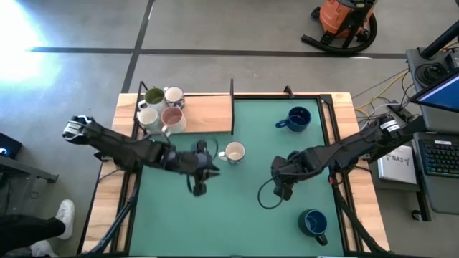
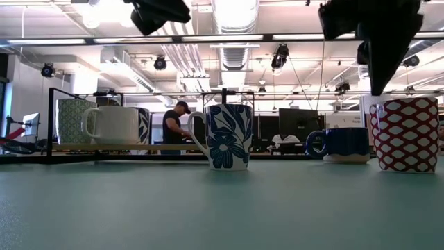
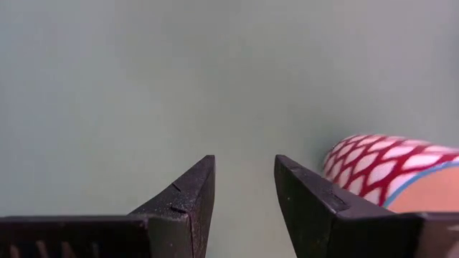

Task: Place coffee mugs
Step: Put the black-blue mug on the shelf

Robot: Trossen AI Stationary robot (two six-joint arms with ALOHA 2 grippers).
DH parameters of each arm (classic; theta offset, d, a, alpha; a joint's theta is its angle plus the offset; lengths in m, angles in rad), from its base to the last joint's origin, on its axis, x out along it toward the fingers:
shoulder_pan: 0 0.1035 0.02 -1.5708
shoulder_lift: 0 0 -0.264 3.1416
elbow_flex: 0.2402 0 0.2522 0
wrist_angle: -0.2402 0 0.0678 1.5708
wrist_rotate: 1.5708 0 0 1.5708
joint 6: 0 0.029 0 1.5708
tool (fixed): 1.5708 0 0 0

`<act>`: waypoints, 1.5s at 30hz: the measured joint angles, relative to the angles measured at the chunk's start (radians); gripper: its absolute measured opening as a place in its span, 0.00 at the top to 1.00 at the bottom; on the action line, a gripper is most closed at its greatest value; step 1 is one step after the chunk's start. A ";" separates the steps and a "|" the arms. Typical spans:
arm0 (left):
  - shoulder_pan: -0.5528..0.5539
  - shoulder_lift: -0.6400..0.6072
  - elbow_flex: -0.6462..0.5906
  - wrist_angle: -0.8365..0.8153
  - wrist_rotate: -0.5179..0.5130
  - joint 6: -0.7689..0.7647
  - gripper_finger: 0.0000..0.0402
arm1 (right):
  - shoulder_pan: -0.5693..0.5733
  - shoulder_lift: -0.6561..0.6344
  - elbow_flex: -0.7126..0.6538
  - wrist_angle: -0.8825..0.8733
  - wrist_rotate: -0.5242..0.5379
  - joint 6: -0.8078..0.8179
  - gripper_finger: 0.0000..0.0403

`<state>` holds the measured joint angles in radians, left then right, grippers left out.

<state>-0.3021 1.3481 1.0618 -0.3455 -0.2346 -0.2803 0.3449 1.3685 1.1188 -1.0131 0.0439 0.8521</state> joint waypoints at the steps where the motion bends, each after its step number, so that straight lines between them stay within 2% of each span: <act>1: -0.018 0.014 0.000 0.009 -0.013 -0.003 0.88 | 0.011 0.000 0.004 -0.001 -0.002 0.019 0.67; 7: -0.068 0.109 0.000 0.054 -0.065 -0.051 0.88 | 0.088 0.000 0.022 -0.012 -0.110 0.130 0.67; 10: -0.075 0.158 0.001 0.102 -0.066 -0.052 0.88 | 0.142 0.000 0.029 -0.028 -0.191 0.105 0.67; 14: -0.076 0.209 0.002 0.176 -0.064 -0.055 0.88 | 0.230 -0.001 0.038 -0.084 -0.228 0.049 0.67; 21: -0.085 0.236 0.002 0.247 -0.063 -0.074 0.88 | 0.359 -0.001 0.038 -0.101 -0.226 0.078 0.67; 28: -0.095 0.232 0.003 0.321 -0.063 -0.070 0.88 | 0.441 -0.001 0.038 -0.143 -0.175 0.081 0.67; 31: -0.097 0.231 0.003 0.324 -0.063 -0.070 0.88 | 0.454 -0.001 0.038 -0.143 -0.171 0.080 0.67; 35: -0.097 0.231 0.003 0.324 -0.066 -0.070 0.88 | 0.460 0.002 0.030 -0.143 -0.114 0.068 0.67; 45: -0.097 0.231 0.003 0.324 -0.070 -0.069 0.88 | 0.460 -0.002 -0.018 -0.110 -0.105 0.066 0.67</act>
<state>-0.3988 1.5791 1.0645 -0.0219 -0.3046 -0.3496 0.8046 1.3665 1.1010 -1.1234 -0.0609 0.9180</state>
